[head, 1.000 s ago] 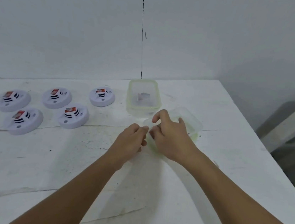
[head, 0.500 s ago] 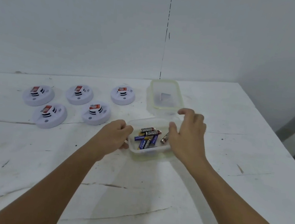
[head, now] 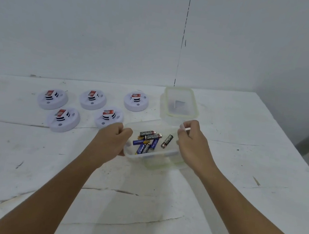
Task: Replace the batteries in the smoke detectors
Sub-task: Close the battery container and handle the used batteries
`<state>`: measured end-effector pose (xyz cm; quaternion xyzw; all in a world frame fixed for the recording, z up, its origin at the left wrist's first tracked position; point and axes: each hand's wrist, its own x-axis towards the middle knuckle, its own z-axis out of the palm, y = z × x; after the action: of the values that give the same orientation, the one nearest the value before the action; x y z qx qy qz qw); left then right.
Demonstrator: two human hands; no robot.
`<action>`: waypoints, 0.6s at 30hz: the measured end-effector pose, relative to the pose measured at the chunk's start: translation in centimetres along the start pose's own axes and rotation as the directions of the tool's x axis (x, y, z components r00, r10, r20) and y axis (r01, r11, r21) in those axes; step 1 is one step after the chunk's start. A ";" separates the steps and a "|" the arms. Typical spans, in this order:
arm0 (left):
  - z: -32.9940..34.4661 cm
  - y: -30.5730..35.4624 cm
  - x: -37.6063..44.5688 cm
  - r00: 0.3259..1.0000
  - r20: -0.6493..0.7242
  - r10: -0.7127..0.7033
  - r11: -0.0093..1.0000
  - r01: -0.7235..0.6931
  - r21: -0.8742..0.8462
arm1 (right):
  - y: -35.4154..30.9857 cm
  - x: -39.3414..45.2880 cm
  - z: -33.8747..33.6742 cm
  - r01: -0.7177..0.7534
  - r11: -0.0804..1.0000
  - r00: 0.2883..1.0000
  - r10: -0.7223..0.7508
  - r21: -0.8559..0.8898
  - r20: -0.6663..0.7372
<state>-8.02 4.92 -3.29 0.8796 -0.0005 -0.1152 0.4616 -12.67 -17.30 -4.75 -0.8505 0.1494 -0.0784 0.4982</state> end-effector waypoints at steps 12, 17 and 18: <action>-7.9 -6.4 -2.3 0.978 -0.129 -0.167 0.986 0.165 -0.024 | -3.1 -1.6 7.4 0.179 0.982 0.953 -0.159 -0.056 0.259; -8.8 -8.3 -2.5 0.969 -0.146 -0.199 0.980 0.197 -0.027 | -2.5 -1.5 9.0 0.204 0.973 0.948 -0.170 -0.104 0.270; -8.8 -8.4 -2.4 0.969 -0.146 -0.201 0.980 0.199 -0.027 | -2.2 -1.4 9.0 0.213 0.966 0.950 -0.170 -0.146 0.263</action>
<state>-9.45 17.13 -4.81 0.8785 0.1230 -0.0956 0.4517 -11.02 -8.39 -7.23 -0.9039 0.0085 -0.0062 0.4275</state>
